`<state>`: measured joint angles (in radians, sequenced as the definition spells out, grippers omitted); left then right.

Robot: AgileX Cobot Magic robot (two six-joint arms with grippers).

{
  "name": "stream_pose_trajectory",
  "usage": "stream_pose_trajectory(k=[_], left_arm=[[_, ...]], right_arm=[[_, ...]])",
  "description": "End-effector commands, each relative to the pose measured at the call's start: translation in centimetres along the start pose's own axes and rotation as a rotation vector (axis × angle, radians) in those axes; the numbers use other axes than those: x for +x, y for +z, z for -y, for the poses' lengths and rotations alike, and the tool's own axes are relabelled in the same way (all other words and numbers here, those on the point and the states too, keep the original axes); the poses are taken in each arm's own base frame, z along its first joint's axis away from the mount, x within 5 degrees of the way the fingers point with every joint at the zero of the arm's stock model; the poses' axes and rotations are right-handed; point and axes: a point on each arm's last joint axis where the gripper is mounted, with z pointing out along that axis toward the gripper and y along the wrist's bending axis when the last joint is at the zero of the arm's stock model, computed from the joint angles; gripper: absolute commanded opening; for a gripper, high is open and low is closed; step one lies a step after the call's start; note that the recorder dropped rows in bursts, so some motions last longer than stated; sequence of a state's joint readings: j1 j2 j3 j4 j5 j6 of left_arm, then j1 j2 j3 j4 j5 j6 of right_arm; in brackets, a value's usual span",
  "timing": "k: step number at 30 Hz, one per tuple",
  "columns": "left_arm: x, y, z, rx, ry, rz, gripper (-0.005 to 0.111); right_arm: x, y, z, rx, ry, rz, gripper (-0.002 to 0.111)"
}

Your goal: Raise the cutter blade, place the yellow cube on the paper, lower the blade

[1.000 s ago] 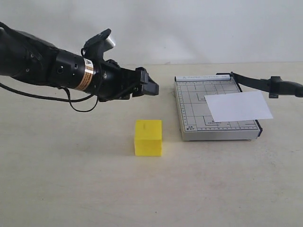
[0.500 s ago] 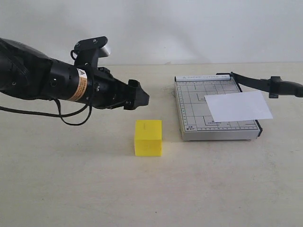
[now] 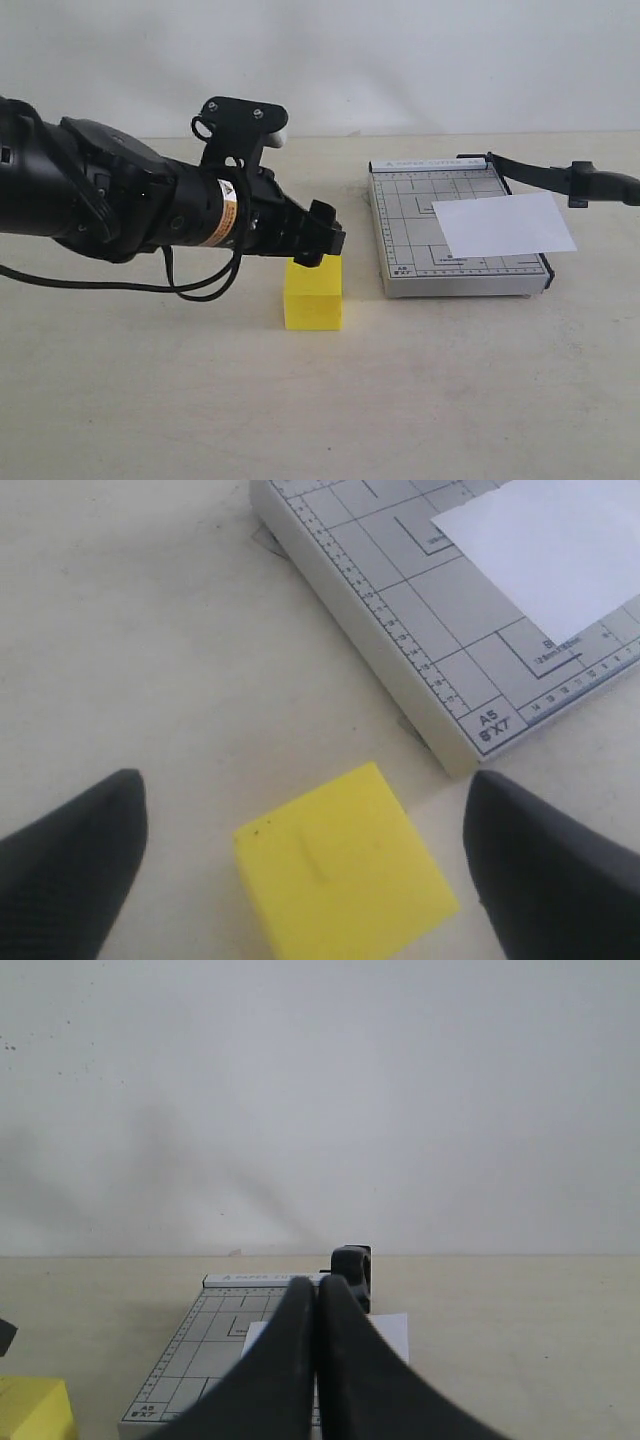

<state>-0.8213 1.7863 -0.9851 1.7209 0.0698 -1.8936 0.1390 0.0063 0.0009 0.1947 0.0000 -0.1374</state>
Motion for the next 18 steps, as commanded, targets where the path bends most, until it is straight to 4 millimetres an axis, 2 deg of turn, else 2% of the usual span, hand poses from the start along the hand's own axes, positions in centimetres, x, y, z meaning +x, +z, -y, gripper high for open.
stream_pose_trajectory(k=[1,12,18], left_arm=[[0.4,-0.3,0.3,-0.041,-0.064,0.001,0.081],[0.7,-0.2,0.4,-0.041,-0.216,-0.019,0.081],[1.6,0.8,0.4,-0.048,-0.231,-0.057,0.081]], right_arm=[[-0.1,-0.1,0.0,0.002,0.000,0.013,0.000],[-0.1,-0.1,0.0,0.002,0.000,0.013,0.000],[-0.1,-0.1,0.0,0.002,0.000,0.013,0.000]])
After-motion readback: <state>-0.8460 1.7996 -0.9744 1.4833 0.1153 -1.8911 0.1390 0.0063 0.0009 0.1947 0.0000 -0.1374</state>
